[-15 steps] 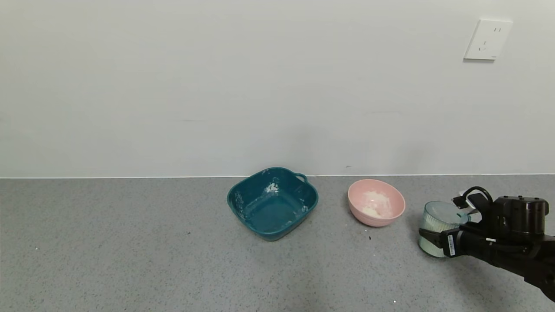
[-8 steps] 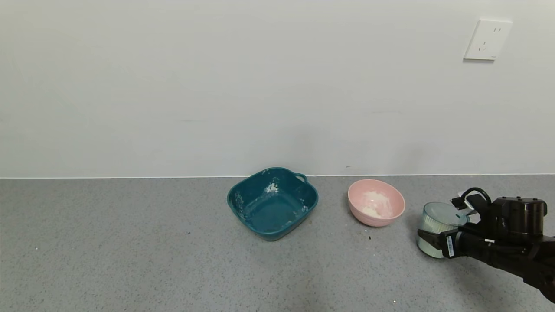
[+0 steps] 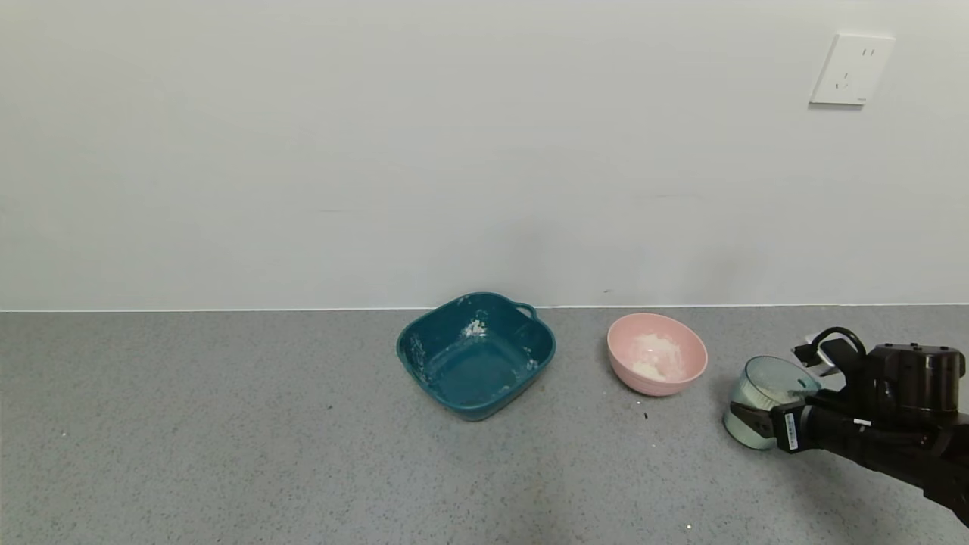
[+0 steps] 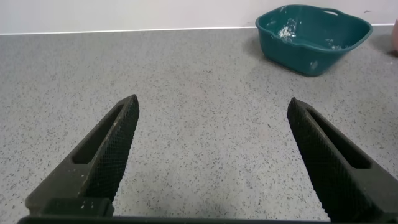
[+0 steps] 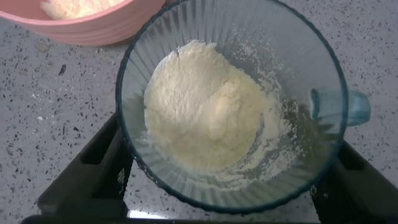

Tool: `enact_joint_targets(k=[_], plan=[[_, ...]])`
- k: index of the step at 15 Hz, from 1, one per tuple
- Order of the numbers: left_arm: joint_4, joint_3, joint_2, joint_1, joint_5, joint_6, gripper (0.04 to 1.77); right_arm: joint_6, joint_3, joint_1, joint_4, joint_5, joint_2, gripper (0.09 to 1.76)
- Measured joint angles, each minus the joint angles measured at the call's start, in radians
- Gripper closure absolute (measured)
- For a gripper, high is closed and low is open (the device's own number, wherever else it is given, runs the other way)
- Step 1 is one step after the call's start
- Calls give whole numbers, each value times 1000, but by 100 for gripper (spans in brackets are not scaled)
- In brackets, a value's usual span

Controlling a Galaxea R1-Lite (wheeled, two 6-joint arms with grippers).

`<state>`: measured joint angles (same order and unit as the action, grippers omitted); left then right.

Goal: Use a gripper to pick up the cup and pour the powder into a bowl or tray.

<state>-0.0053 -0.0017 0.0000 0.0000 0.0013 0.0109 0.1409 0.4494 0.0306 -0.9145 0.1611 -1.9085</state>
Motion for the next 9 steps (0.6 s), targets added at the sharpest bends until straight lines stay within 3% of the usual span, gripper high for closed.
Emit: enact_joint_targets(k=[9], plan=[[0, 0, 0, 0, 0, 0, 9, -1, -122, 0, 0, 0, 121, 17]])
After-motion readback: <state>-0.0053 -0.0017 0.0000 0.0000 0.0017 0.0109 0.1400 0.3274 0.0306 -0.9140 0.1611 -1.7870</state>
